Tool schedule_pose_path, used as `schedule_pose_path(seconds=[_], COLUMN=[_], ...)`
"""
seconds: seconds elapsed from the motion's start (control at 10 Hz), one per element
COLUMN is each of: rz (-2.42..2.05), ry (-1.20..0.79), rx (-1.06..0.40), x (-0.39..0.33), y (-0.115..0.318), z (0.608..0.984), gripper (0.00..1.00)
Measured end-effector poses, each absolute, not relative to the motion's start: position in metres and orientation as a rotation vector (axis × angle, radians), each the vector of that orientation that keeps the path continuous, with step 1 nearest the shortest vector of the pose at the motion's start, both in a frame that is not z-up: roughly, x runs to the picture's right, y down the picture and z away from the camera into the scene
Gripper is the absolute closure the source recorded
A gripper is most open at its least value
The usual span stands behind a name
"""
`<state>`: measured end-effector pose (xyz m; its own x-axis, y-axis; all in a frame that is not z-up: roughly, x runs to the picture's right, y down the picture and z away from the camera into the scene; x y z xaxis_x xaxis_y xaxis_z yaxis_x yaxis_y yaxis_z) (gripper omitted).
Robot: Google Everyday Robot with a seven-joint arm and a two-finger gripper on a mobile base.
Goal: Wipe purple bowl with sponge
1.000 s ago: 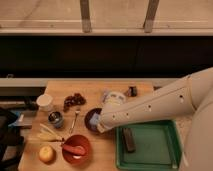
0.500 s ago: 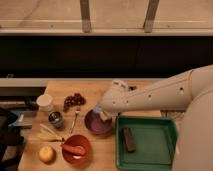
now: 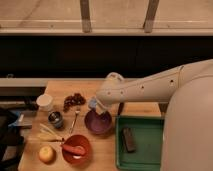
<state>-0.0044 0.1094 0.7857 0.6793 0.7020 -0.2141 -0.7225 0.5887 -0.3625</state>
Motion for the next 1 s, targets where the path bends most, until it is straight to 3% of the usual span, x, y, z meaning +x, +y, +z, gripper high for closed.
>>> schedule_pose_path(seconds=[0.5,1.0], rz=[0.874,0.946], ry=[0.064,0.096], rx=[-0.453,-0.395], x=[-0.003,0.049], y=[0.165,0.157], z=[0.765,0.752], gripper=[1.00,1.00])
